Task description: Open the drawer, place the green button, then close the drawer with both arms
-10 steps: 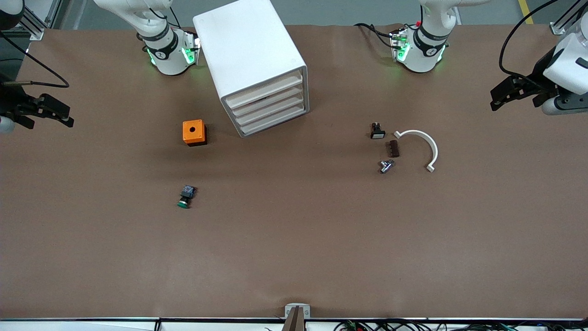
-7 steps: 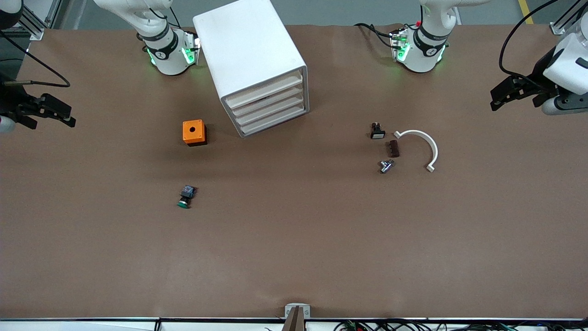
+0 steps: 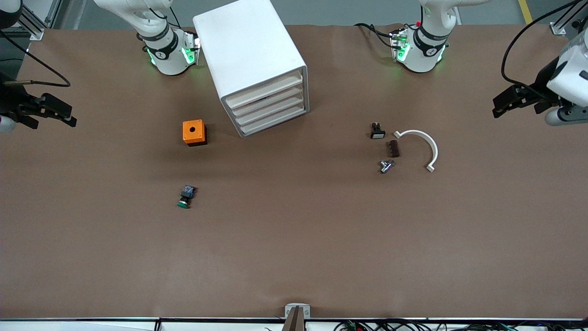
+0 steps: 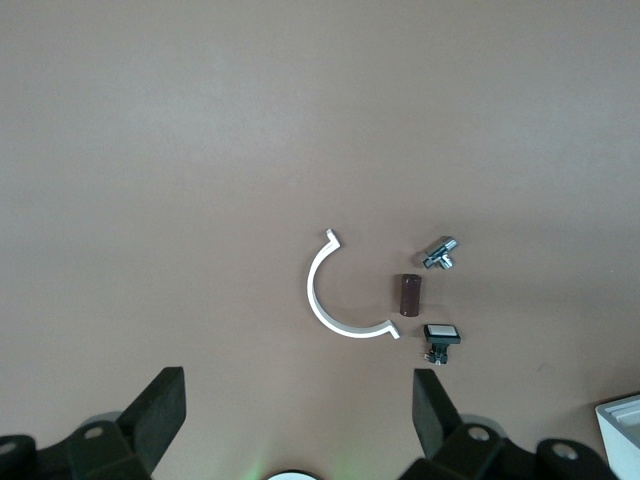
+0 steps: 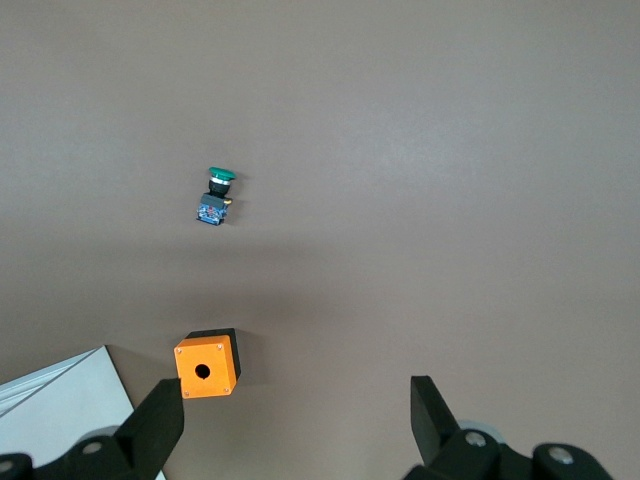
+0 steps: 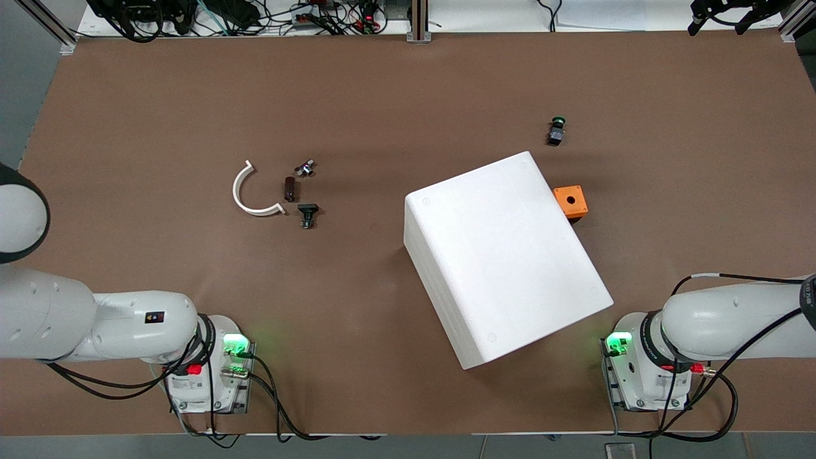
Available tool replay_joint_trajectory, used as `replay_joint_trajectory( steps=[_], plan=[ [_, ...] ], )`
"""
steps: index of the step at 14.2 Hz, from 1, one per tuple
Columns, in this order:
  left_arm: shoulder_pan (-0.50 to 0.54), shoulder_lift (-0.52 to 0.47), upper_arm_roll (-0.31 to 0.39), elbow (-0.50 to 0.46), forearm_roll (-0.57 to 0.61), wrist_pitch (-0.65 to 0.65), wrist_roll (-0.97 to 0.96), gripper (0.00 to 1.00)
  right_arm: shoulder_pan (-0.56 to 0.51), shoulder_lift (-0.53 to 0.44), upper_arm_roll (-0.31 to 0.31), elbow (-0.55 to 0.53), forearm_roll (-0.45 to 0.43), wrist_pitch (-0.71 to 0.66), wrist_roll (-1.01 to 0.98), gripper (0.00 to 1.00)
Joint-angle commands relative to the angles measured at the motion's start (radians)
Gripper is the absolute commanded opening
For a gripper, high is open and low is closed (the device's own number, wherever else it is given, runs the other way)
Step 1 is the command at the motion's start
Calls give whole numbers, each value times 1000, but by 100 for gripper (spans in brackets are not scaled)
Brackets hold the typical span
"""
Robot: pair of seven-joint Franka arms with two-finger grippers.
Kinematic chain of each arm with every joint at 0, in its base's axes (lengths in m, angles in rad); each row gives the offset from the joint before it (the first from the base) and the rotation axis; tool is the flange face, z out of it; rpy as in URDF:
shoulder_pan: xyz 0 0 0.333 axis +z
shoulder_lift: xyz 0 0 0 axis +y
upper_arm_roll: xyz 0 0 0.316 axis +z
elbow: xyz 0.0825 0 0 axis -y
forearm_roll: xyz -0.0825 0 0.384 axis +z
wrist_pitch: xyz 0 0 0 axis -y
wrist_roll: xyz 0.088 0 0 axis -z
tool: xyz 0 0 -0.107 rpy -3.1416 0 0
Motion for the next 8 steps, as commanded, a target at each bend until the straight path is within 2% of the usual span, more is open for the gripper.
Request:
replay_joint_trajectory(
  steps=[1, 4, 8],
  plan=[
    [2, 85, -10, 37, -24, -9, -10, 100, -7, -31, 5, -27, -5, 3, 5, 100],
    [-23, 155, -19, 44, -64, 14, -200, 100, -9, -31, 6, -27, -14, 5, 7, 100],
    [-79, 316, -25, 87, -106, 17, -470, 100, -7, -30, 6, -23, -31, 3, 8, 100]
  ],
)
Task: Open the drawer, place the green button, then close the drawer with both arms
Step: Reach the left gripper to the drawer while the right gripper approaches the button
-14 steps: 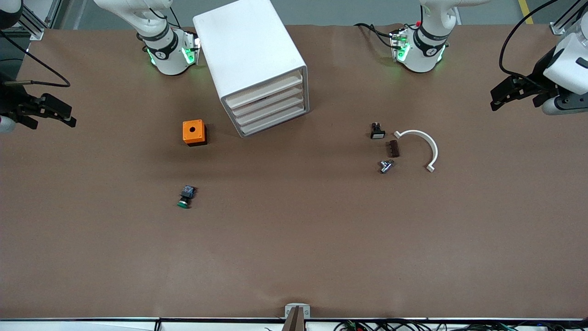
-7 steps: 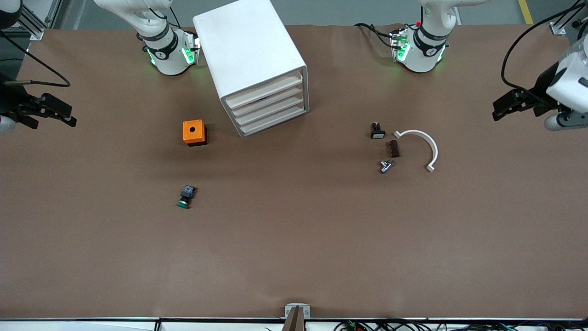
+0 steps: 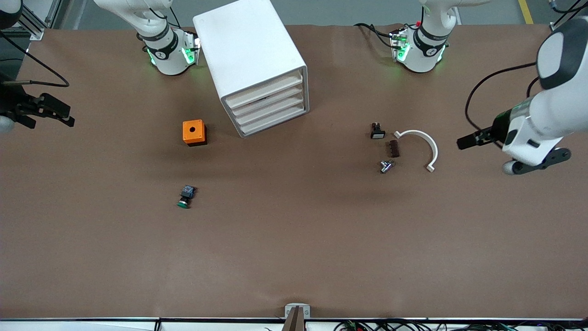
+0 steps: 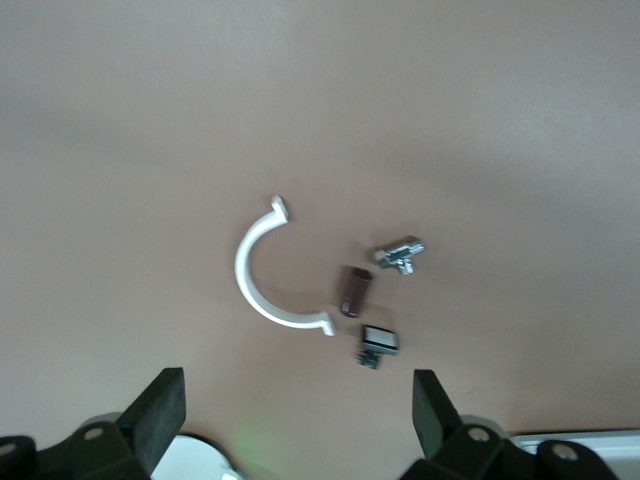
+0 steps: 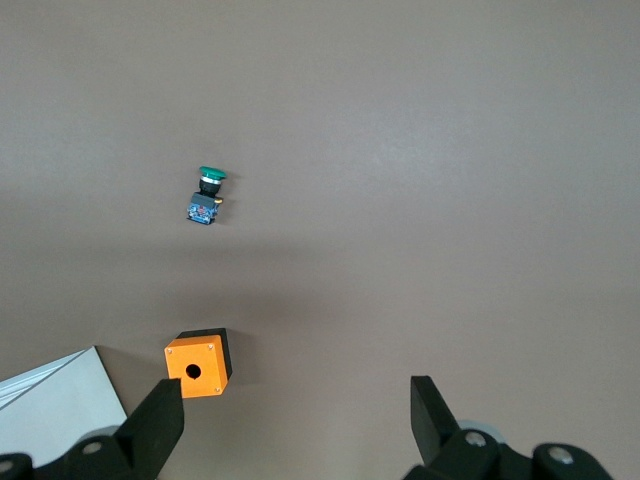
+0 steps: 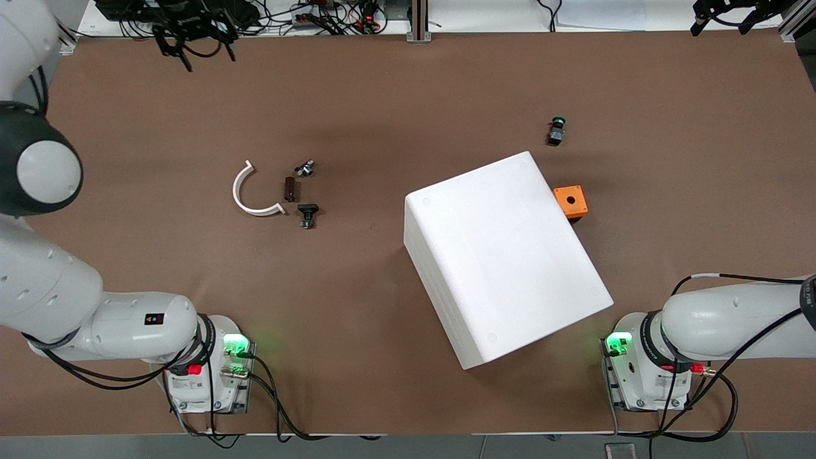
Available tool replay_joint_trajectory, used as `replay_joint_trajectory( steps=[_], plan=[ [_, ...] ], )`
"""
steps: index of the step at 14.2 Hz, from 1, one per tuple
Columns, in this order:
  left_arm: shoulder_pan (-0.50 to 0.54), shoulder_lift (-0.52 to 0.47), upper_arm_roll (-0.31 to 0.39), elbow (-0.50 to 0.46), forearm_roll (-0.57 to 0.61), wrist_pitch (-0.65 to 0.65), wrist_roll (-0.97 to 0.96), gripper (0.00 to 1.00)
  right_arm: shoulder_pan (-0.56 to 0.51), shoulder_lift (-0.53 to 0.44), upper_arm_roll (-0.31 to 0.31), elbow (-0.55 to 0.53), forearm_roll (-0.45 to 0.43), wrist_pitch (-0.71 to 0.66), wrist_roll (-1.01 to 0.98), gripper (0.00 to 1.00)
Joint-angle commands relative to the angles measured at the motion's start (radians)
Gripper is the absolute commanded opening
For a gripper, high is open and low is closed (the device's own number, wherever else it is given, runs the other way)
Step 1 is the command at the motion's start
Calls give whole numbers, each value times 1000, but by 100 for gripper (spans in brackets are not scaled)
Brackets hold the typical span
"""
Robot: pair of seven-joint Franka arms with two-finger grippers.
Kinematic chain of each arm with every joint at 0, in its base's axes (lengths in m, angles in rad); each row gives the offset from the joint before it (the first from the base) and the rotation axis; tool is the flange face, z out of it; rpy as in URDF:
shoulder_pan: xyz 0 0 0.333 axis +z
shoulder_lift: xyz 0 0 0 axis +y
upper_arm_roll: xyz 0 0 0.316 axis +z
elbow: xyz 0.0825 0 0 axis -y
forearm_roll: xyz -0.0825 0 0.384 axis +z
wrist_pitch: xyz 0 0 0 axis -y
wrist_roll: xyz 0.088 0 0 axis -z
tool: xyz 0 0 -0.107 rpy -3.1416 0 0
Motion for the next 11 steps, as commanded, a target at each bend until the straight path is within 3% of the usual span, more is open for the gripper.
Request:
replay_joint_trajectory(
  steps=[1, 5, 8, 11],
  plan=[
    [-56, 113, -5, 60, -27, -3, -184, 100, -9, -27, 7, -19, -13, -1, 8, 100],
    [-142, 228, -5, 73, -167, 46, -592, 100, -13, -10, 2, 24, -13, -25, 8, 100],
    [-233, 311, -5, 100, -201, 49, -859, 100, -21, 143, -1, 64, 5, -23, -3, 100],
    [-308, 391, -5, 112, -316, 49, -1149, 100, -38, 176, 2, 90, -16, -13, -23, 100]
  ],
)
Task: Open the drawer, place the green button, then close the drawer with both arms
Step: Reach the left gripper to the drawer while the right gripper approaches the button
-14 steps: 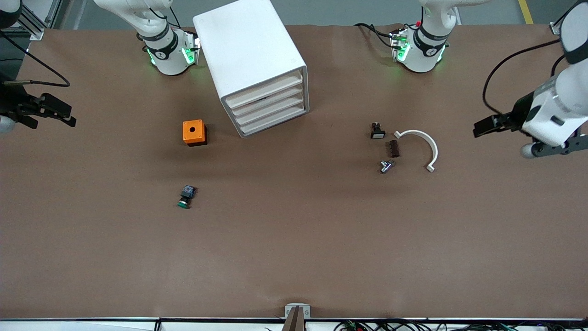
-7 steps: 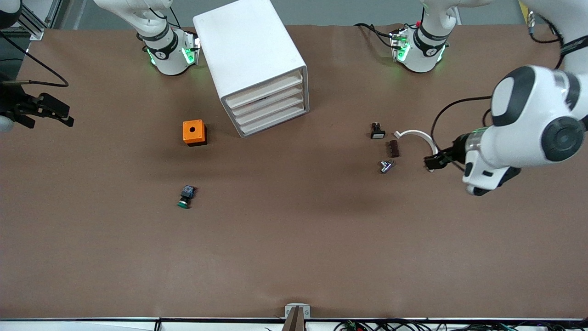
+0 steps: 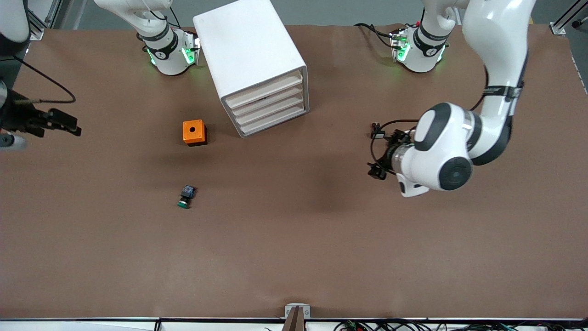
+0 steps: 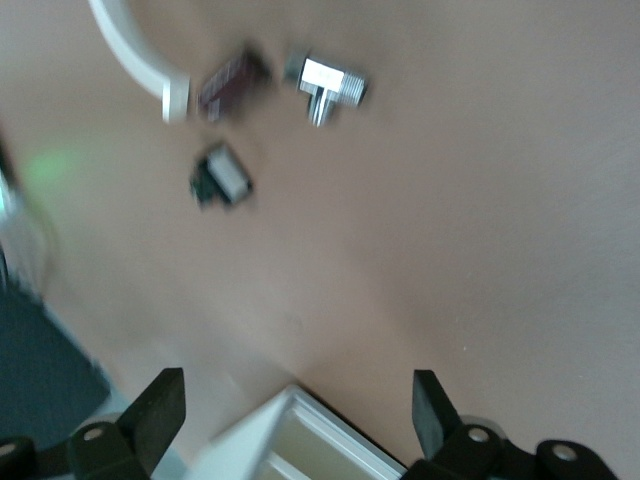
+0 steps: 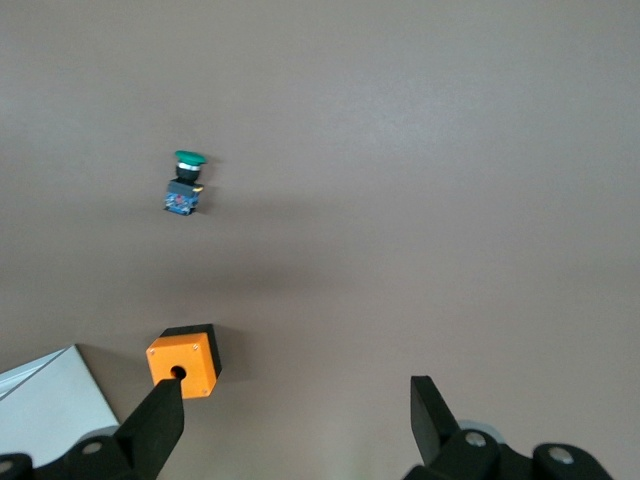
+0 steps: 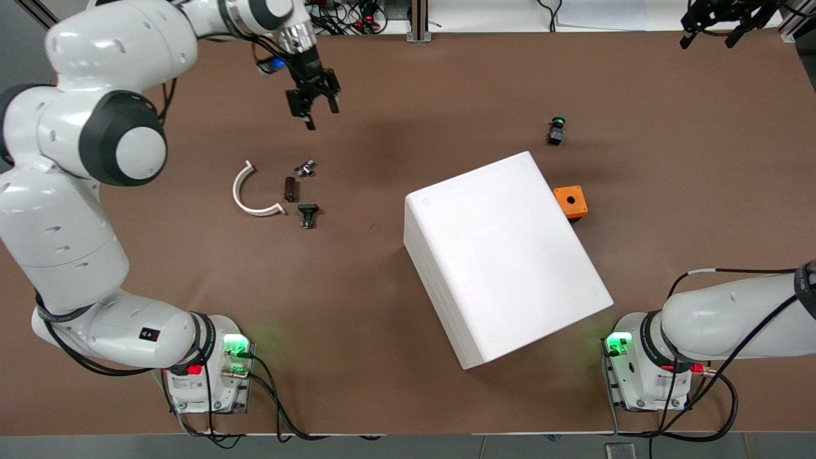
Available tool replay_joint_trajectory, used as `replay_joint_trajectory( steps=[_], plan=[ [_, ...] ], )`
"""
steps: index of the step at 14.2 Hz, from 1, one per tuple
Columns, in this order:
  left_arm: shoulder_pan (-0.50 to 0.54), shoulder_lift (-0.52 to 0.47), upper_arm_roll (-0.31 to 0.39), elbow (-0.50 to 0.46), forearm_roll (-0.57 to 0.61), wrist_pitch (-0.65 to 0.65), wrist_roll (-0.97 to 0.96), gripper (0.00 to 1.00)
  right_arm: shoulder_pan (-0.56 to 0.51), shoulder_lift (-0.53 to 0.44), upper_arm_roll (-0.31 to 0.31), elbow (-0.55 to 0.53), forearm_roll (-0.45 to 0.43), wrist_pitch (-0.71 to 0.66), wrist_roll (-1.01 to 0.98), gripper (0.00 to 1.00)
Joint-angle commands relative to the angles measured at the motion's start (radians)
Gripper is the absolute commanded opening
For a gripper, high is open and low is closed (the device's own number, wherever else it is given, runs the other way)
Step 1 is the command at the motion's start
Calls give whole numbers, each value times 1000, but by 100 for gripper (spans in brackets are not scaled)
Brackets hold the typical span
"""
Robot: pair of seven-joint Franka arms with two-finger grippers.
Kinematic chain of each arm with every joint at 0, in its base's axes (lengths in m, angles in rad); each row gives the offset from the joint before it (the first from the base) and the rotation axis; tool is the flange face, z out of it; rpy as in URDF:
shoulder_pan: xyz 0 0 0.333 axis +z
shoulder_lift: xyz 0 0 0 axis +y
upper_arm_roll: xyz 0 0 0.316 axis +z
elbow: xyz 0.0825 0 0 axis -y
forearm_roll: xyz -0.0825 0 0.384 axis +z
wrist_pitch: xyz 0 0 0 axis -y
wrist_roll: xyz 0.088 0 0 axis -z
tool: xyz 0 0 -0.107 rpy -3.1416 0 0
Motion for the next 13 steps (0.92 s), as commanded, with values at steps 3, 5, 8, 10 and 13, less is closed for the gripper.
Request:
replay_joint_trajectory(
  steps=[3, 5, 8, 10, 13],
  plan=[
    [-117, 113, 5, 45, -187, -13, -388, 100, -60, 87, 10, 61, -9, 7, -19, 100],
    [-141, 168, 5, 45, -339, -13, -488, 100, -58, 94, 10, 59, -8, 5, -9, 100],
    [-169, 242, 6, 45, -534, -4, -621, 100, -48, 86, 12, 29, 5, 2, 74, 100],
    [-222, 265, 6, 43, -585, 13, -678, 100, -32, 87, 18, -14, 25, 53, 158, 100],
    [-281, 311, 6, 43, -660, 56, -743, 83, 47, 95, 18, -126, 88, 256, 289, 100]
  ],
)
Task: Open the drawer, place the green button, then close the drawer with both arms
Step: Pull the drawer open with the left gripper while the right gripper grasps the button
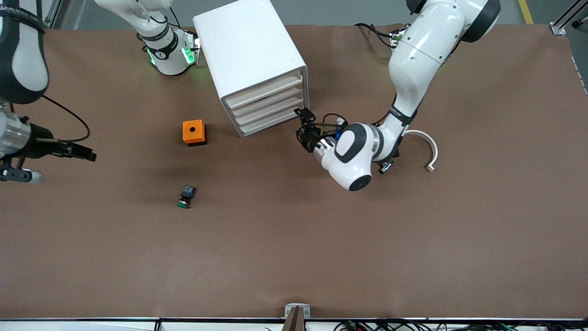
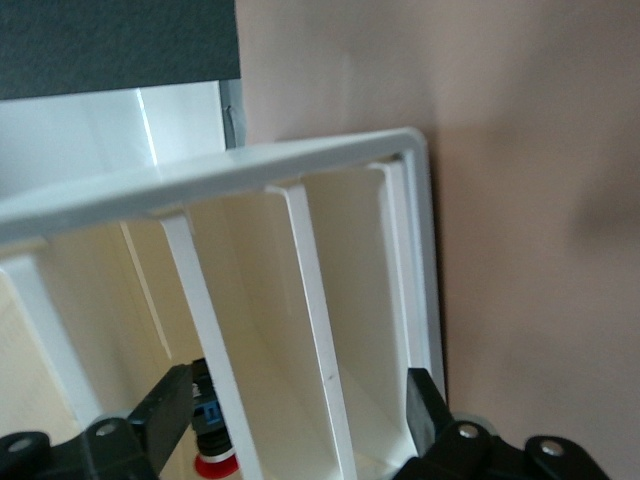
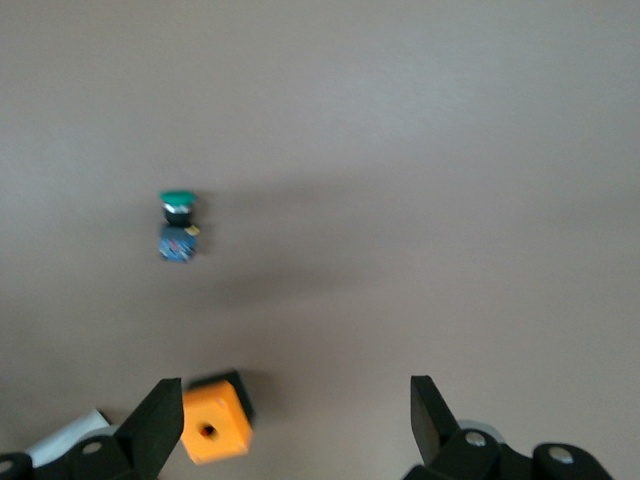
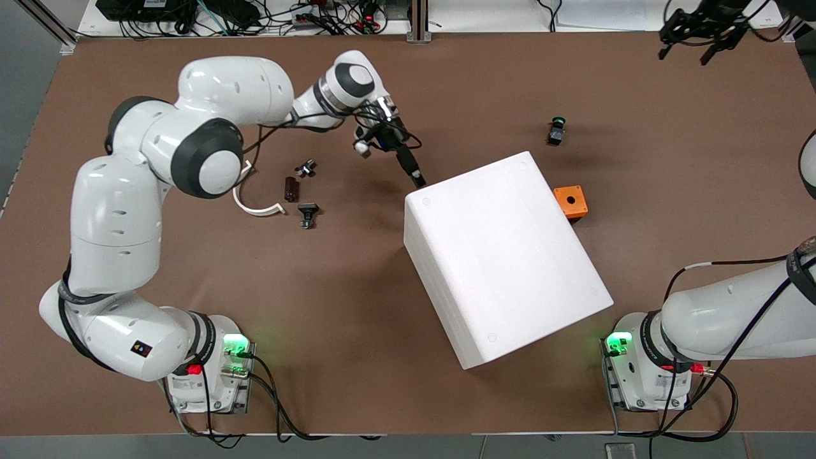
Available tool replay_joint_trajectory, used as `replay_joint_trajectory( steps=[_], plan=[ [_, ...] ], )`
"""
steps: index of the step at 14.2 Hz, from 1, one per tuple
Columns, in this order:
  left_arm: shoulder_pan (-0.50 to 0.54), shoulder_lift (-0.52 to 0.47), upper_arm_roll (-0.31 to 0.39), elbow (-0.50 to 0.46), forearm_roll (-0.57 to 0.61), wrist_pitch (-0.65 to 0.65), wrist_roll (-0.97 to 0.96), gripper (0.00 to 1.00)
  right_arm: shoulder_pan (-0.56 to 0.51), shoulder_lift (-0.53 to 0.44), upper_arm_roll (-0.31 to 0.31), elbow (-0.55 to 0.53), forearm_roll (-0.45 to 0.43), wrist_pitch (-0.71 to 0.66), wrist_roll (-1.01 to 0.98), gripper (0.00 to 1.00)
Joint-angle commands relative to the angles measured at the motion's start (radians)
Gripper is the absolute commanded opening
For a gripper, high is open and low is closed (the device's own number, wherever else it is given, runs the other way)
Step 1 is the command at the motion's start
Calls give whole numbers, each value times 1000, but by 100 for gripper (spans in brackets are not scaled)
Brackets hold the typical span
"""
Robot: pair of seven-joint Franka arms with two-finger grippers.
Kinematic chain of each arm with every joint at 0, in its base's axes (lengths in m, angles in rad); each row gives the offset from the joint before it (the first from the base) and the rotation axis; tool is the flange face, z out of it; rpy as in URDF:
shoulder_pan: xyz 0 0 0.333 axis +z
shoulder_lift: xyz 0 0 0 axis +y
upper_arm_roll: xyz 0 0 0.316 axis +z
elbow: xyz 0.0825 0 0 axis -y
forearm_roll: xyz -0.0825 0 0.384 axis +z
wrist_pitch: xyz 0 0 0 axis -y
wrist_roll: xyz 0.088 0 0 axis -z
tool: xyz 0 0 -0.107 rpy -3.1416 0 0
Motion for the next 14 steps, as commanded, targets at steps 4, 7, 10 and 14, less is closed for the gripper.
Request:
replay_joint_trajectory(
  steps=[4, 7, 10, 14],
  plan=[
    [-94, 61, 7, 23, -95, 18, -67, 76, 153, 126, -1, -163, 22, 381, 295, 100],
    [-117, 82, 7, 23, -98, 20, -67, 72, 183, 233, -1, -160, 22, 512, 386, 100],
    [-129, 98, 7, 23, -97, 23, -65, 68, 219, 306, -1, -160, 22, 591, 422, 100],
    [-127, 102, 7, 23, -98, 38, -55, 15, 276, 370, -2, -161, 19, 652, 484, 100]
  ],
)
